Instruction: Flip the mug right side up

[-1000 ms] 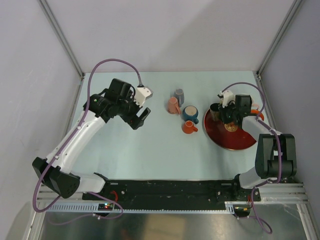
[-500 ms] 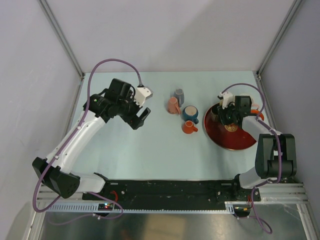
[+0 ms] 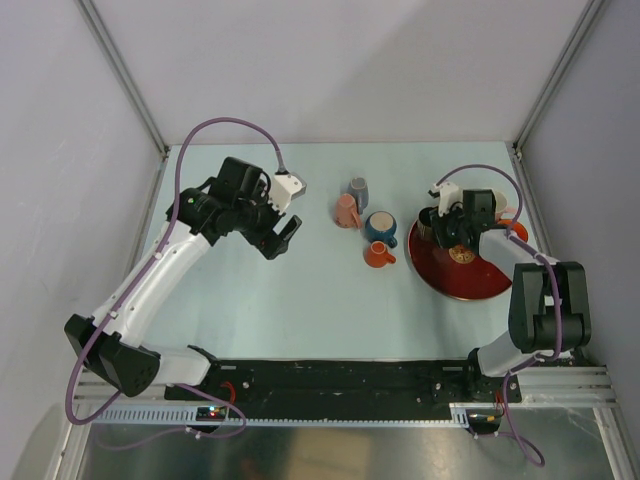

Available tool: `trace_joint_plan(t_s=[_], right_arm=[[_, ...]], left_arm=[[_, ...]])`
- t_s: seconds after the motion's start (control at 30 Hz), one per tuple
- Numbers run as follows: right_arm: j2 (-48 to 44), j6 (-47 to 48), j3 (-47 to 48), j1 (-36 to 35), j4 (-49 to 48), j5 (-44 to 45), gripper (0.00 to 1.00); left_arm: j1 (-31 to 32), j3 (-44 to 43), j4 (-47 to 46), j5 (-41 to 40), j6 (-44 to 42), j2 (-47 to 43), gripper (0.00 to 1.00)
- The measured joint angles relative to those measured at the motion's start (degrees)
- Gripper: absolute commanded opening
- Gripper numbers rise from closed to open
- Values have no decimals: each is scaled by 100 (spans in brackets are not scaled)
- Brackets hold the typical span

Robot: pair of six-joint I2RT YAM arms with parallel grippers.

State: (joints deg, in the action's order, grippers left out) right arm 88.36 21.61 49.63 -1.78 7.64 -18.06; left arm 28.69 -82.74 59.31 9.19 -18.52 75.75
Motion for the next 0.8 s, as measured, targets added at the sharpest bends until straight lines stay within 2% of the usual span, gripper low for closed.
trace_joint_plan(t_s=[0.13,0.37,0.5,0.67,0.8], right_arm=[[33,-9,15,0,-31,26,29],[-17,-225,48,2,7,105,51],[-481,-612,94,0,275,133,62],[-1333,-927,393,-136,603,133,64],[-1648,-776,605,-730,702,94,61]], left_arm=[[0,0,0,2,0,0,92],[0,0,0,2,0,0,92],[0,0,0,0,0,0,92],[0,2,0,4,0,0,92],[-2,2,0,50,0,11,92]])
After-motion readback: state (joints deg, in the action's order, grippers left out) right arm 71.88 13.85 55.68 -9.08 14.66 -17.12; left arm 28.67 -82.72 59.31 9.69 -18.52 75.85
